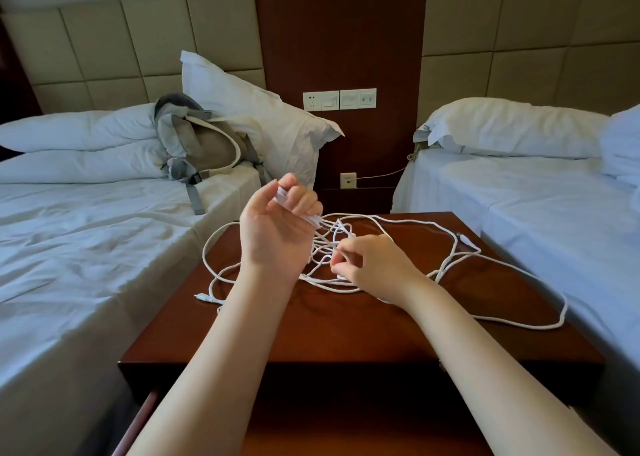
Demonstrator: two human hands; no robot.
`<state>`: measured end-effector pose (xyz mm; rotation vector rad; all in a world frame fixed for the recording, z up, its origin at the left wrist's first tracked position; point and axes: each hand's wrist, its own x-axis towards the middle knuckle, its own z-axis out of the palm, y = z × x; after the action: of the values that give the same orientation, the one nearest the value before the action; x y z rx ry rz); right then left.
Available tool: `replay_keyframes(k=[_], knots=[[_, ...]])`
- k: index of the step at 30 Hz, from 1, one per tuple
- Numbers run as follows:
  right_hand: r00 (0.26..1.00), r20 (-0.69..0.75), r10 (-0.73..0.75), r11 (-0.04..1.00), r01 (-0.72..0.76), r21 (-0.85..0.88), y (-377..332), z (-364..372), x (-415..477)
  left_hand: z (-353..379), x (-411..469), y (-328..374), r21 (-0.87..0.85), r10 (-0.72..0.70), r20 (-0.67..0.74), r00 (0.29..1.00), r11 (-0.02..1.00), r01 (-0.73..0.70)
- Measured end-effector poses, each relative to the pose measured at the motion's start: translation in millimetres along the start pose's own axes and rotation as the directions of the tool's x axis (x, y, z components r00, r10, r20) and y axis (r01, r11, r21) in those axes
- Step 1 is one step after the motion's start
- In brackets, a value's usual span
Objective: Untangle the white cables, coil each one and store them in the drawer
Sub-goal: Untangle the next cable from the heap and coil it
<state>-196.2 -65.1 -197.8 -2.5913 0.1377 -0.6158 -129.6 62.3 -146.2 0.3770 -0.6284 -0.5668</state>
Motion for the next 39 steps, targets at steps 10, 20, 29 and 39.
replay_keyframes(k=[10, 20, 29, 39], knots=[[0.991, 0.065, 0.117, 0.985, -0.107, -0.139, 29, 3, -4, -2, 2, 4, 0.598, 0.572, -0.035, 0.82, 0.669, -0.441], [0.983, -0.18, 0.04, 0.997, -0.052, -0.061, 49, 4, -7, -53, 9, -2, 0.995, 0.61, 0.09, 0.788, -0.026, -0.093], [0.747, -0.592, -0.302, 0.953, 0.254, -0.165, 35, 5, -8, -31, 0, -8, 0.776, 0.248, 0.016, 0.969, -0.614, 0.144], [0.728, -0.673, -0.133, 0.983, 0.182, 0.003, 39, 4, -8, -17, -8, -9, 0.932, -0.483, -0.263, 0.835, 0.097, 0.349]])
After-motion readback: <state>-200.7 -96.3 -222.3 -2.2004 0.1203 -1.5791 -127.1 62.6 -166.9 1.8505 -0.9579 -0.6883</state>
